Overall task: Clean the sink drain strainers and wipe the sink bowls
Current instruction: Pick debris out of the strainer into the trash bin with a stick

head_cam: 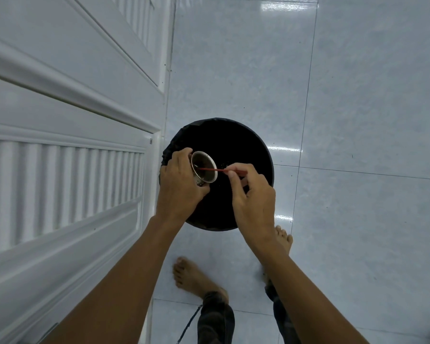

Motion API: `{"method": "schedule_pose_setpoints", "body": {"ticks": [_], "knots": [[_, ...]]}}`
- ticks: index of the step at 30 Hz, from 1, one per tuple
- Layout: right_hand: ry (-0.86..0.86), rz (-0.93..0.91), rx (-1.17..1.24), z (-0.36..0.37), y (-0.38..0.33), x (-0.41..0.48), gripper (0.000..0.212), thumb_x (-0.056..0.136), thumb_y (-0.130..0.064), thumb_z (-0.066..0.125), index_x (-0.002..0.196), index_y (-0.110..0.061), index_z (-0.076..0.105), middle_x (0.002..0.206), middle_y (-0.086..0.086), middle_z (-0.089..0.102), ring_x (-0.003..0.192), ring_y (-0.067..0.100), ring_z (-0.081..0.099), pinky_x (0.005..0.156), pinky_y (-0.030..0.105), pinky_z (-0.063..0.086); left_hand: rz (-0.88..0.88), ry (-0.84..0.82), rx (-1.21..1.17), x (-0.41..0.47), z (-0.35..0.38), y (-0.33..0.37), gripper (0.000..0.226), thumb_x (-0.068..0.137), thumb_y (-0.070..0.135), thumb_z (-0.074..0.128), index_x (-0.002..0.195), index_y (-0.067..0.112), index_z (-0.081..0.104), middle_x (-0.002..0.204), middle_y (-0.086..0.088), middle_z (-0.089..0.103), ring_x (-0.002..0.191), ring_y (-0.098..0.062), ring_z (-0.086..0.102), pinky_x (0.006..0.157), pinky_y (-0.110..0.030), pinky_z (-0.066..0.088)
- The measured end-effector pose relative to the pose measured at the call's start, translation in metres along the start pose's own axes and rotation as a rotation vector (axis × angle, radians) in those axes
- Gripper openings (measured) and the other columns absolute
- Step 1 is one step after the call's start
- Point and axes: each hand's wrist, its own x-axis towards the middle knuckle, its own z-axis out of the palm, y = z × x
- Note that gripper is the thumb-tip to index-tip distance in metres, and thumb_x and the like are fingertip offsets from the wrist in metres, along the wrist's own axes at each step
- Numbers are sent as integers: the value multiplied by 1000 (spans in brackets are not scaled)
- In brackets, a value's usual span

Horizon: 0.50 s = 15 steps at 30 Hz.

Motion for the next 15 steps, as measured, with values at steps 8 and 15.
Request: {"method": "schedule_pose_setpoints", "body": {"ticks": [8,15], "knots": [[-34,27,-19,0,7,-10,16,102,-28,58,115,-24,67,106,-9,69,96,10,62,83,30,58,12,-47,60,-9,-2,-8,74,72,28,88,131,5,51,127,-13,57,113,-29,57,96,-37,43],[-63,-1,-160,-2,20,-20,22,103,-25,57,120,-21,70,110,-2,71,98,11,61,81,26,56,46,-94,60,-22,-4,-5,72,74,30,87,133,4,55,126,-15,58,111,-31,58,96,-43,46]]}}
